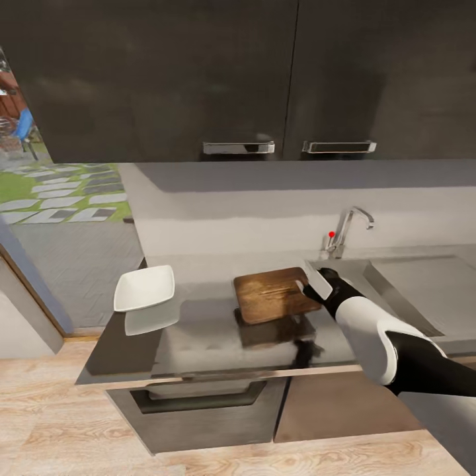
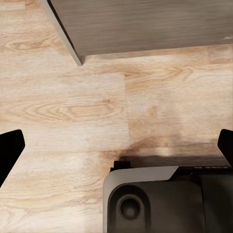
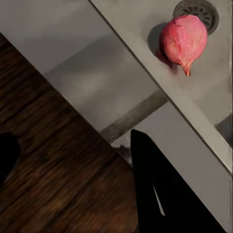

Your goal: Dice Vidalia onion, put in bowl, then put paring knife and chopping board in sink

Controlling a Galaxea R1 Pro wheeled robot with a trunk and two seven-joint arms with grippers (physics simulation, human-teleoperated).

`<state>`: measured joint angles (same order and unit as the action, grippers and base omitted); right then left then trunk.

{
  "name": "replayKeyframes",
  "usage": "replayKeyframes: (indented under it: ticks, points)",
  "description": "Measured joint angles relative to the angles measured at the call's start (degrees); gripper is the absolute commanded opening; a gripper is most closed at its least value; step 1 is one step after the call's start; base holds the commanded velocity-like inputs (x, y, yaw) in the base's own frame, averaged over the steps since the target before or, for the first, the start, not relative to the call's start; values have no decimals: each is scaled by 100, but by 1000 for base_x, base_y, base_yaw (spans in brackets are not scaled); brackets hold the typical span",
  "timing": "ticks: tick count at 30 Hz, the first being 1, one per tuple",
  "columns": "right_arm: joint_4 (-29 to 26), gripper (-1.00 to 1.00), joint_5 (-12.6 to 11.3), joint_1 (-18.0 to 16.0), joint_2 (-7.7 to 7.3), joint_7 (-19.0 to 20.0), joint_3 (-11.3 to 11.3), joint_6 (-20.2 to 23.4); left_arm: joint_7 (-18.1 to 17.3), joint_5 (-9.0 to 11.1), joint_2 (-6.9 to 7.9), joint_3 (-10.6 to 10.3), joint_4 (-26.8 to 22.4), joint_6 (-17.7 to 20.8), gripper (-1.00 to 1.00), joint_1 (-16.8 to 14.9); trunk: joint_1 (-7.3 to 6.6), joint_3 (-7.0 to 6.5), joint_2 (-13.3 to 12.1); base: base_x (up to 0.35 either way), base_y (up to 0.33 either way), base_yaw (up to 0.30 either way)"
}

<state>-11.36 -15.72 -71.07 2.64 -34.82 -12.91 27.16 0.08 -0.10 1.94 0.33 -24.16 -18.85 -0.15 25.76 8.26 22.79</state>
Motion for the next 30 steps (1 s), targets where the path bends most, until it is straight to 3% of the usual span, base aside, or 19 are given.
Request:
replayKeyframes:
  ticks: [2,3,4,5,12,17,30]
  points:
    - [257,-100,-79,-1,-134,-64,-53,-434,0,2,0,0,3,0,100,0,0,0,0,0,0,0]
    - [301,-100,-235,3,-153,-78,109,-463,-2,2,0,0,3,0,100,0,-1,1,0,0,0,0]
    - [317,-100,-332,-2,-164,-75,-50,-532,-1,2,0,-1,7,-1,100,-1,0,-1,1,0,0,0]
    - [363,-100,-421,1,-179,-91,57,-530,-2,2,0,0,3,0,100,0,-1,1,1,0,0,0]
    - [694,-100,-781,0,-260,-223,9,-947,0,2,0,0,1,0,100,0,-1,0,1,0,0,0]
    - [806,-100,-851,0,-264,-297,33,-1157,0,2,3,0,0,-1,100,0,-1,0,1,0,59,0]
    - [826,-100,-851,0,-256,-443,16,-1190,0,2,1,0,1,0,100,0,-1,0,1,0,107,0]
